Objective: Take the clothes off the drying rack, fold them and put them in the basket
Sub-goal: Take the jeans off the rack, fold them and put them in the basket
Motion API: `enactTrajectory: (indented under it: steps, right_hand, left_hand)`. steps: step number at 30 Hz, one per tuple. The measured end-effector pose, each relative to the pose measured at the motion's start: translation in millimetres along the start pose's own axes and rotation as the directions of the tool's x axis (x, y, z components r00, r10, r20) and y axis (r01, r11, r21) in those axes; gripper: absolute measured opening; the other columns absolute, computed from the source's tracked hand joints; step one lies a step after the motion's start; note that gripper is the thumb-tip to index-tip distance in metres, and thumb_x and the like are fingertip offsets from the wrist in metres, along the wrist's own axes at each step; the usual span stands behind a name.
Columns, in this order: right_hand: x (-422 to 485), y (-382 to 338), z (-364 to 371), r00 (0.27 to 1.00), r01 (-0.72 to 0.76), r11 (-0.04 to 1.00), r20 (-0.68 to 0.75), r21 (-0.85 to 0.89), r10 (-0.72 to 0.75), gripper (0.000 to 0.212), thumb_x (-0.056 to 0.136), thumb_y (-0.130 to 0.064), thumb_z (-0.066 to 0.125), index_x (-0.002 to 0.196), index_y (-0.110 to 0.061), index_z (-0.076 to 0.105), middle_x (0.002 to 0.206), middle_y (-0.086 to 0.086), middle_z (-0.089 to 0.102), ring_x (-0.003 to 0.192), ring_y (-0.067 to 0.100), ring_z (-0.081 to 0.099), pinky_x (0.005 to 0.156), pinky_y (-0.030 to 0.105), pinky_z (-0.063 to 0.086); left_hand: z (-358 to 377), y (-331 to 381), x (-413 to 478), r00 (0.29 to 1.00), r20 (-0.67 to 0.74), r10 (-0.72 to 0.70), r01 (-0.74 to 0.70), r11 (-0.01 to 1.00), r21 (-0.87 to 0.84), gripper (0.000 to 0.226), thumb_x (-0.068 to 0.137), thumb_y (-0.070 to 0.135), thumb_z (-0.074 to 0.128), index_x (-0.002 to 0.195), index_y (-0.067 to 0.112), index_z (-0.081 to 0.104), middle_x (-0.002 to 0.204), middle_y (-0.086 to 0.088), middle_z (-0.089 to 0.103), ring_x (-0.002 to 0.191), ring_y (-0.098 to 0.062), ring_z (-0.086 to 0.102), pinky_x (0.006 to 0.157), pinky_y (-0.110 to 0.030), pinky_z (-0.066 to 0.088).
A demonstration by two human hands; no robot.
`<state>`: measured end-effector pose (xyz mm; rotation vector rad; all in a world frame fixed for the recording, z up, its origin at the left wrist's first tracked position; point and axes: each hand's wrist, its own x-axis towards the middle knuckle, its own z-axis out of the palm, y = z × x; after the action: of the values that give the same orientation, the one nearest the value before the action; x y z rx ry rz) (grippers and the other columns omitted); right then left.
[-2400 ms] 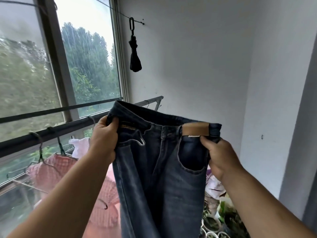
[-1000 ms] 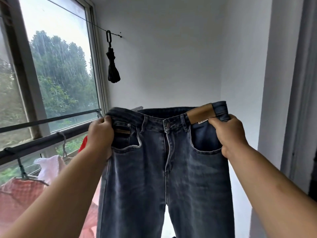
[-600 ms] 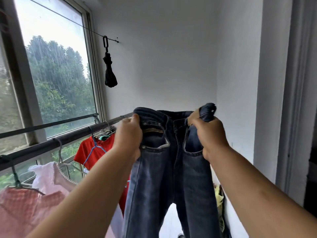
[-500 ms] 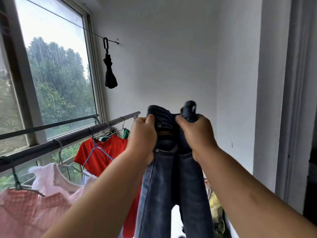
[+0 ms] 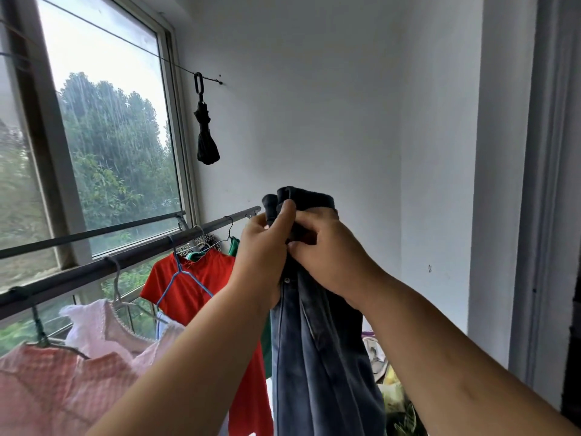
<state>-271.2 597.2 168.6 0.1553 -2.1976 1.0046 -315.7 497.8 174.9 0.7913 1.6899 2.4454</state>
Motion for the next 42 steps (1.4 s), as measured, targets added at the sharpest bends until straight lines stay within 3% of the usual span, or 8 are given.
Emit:
enactTrajectory:
  steps: [4,7,10,15,18,26,36,42]
  right_hand:
    - [-5.3,-0.9,-1.9,0.998,0.004,0.98,0.054,0.2,-0.015,0.042,0.09,-0.019,0.065,0.13,-0.033,0.061,0.128,-0.015,0.053,0.108,-0.004,0.057,0.096,0.013,0.044]
    - [-7.8,11.1,-2.7,0.986,0.016,0.99,-0.166,0.14,0.008,0.03,0.086,-0.03,0.072,0.116,-0.029,0.067,0.113,-0.009,0.064,0.095,-0.002,0.061,0.083,0.009,0.047]
    - [-9.9,39.4,-4.3,0.916,-0.142,0.982,-0.359,0.121,0.177,0.053,0.075,-0.043,0.079,0.118,-0.029,0.052,0.123,-0.003,0.053,0.104,0.007,0.056,0.091,0.023,0.048]
    - [-19.6,74.2,-7.9,0.838,-0.472,0.785,-0.071,0.403,0.541,0.105,0.063,-0.063,0.075,0.148,-0.021,0.031,0.142,0.0,0.048,0.129,0.021,0.049,0.099,0.035,0.042]
    - [-23.3,81.1,-6.2,0.854,-0.496,0.657,0.18,0.568,0.488,0.073,0.06,-0.053,0.073,0.117,-0.01,0.066,0.11,0.002,0.074,0.104,0.02,0.069,0.079,0.029,0.049]
    - [-14.8,71.6,-1.3,0.894,-0.407,0.63,0.145,0.661,0.425,0.041,0.063,-0.024,0.081,0.102,-0.014,0.073,0.093,0.006,0.077,0.081,0.02,0.075,0.064,0.027,0.058]
    - [-7.3,61.6,14.0,0.884,-0.404,0.683,0.07,0.608,0.461,0.023,0.074,-0.023,0.083,0.095,-0.019,0.075,0.09,0.003,0.078,0.085,0.023,0.074,0.085,0.044,0.058]
    - [-1.4,59.1,10.8,0.88,-0.374,0.703,-0.008,0.605,0.475,0.024,0.073,-0.024,0.085,0.095,-0.018,0.076,0.089,0.002,0.078,0.085,0.024,0.074,0.085,0.047,0.058]
  left_hand:
    - [-8.7,4.3,2.7,1.0,-0.02,0.005,-0.005,1.0,-0.023,0.023,0.099,0.017,0.051,0.104,-0.002,0.064,0.089,-0.024,0.07,0.075,-0.034,0.069,0.068,-0.043,0.058]
    - [-14.2,3.5,3.9,1.0,-0.007,-0.011,0.011,1.0,-0.026,0.024,0.099,0.015,0.05,0.107,-0.003,0.064,0.098,-0.027,0.07,0.083,-0.036,0.069,0.077,-0.05,0.057]
    - [-22.6,3.0,7.9,1.0,-0.009,-0.001,0.001,0.999,-0.044,0.021,0.099,0.013,0.052,0.106,-0.001,0.065,0.088,-0.019,0.072,0.073,-0.028,0.07,0.066,-0.041,0.061]
    - [-43.6,3.5,14.7,1.0,0.025,0.001,0.002,0.993,-0.114,0.02,0.097,0.012,0.053,0.108,0.0,0.065,0.086,-0.014,0.073,0.071,-0.023,0.071,0.06,-0.032,0.058]
    - [-54.3,1.1,18.5,0.997,0.074,0.008,0.001,0.993,-0.116,0.026,0.097,0.013,0.053,0.115,-0.002,0.063,0.098,-0.018,0.07,0.08,-0.026,0.07,0.065,-0.033,0.057]
    - [-81.4,-2.9,24.8,0.987,0.12,0.109,-0.117,0.991,0.064,0.025,0.1,0.01,0.046,0.12,0.009,0.061,0.098,-0.005,0.069,0.088,-0.017,0.064,0.073,-0.026,0.056]
    - [-94.4,-26.2,33.7,0.986,-0.099,0.131,-0.095,0.949,0.301,0.021,0.1,0.018,0.051,0.115,0.023,0.064,0.098,0.0,0.073,0.082,-0.009,0.066,0.069,-0.025,0.052]
    - [-99.9,-37.7,21.2,0.997,0.06,0.056,-0.059,0.997,0.054,0.037,0.091,0.029,0.058,0.123,0.01,0.057,0.11,-0.009,0.071,0.094,-0.015,0.069,0.072,-0.024,0.056]
